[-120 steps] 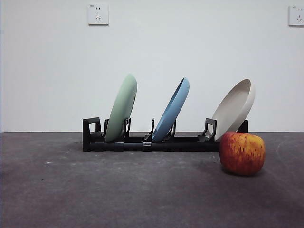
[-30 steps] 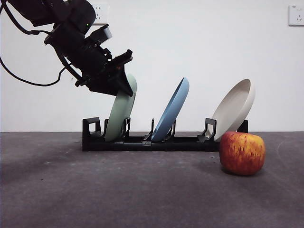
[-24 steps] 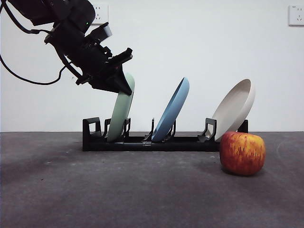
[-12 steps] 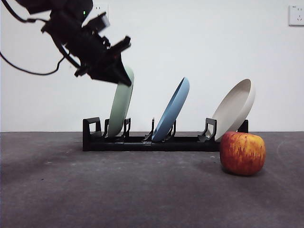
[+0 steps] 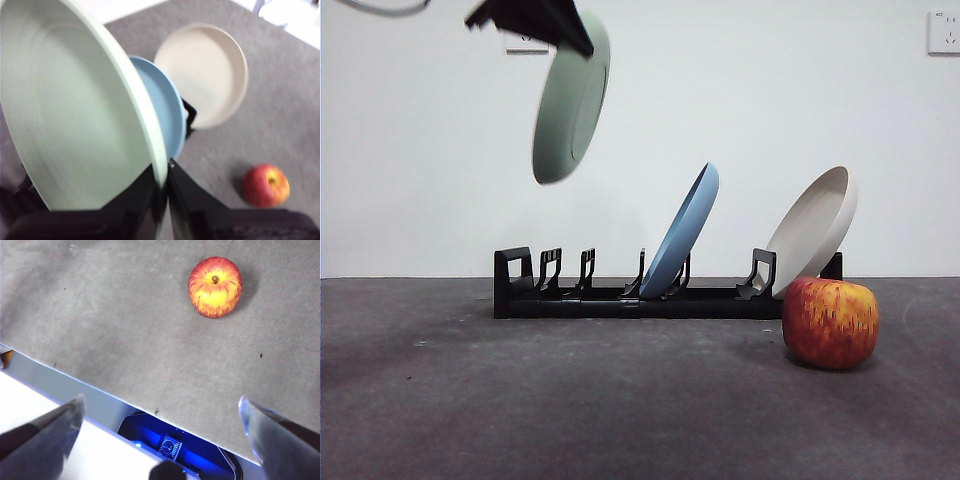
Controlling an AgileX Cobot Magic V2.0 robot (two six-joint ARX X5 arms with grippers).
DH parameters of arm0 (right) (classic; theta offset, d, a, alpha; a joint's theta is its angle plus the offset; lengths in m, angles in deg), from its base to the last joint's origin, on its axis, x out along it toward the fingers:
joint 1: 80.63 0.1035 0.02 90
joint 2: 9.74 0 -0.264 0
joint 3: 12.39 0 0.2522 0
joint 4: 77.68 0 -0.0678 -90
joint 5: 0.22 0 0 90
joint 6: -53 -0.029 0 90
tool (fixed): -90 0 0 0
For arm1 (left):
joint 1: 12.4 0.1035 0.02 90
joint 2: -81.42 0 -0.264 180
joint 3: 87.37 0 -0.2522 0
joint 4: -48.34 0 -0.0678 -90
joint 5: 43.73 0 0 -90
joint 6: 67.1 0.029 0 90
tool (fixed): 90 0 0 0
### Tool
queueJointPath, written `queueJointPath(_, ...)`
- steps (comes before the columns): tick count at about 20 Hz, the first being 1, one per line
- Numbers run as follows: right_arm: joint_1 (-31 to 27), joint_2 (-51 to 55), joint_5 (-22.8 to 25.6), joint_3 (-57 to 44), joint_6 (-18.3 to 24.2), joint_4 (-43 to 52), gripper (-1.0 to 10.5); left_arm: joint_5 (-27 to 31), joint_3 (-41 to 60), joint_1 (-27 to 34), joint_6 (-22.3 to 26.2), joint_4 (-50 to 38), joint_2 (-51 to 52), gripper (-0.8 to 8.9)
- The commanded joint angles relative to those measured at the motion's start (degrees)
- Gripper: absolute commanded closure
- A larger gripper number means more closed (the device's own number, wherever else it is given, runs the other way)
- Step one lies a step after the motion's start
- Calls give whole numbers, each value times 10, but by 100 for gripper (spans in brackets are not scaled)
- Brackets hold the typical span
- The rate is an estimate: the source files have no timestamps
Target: Take the green plate from the plate rack,put the plate on the table,take the apple from the table,put the apple in the plate
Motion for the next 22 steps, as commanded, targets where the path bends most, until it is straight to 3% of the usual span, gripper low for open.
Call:
queueJointPath(1, 1, 0, -1, 2, -3, 3, 257, 94, -4, -44, 69, 61, 37, 822)
queueJointPath(7, 1, 0, -1, 2, -3, 3, 257, 268, -2, -186, 96, 223, 58, 821)
queueJointPath(11, 1, 0, -1, 2, -4, 3, 257, 353, 42, -285, 90, 224, 57, 821)
queueJointPath(13, 1, 0, -1, 2, -4, 3, 257, 368, 89, -313, 80, 207, 55, 821)
queueJointPath(18, 1, 0, -1, 2, -4, 3, 257, 410, 250, -368, 83, 69, 37, 821)
queueJointPath(22, 1, 0, -1, 2, -4, 3, 257, 438, 323, -393, 103, -9, -13, 821)
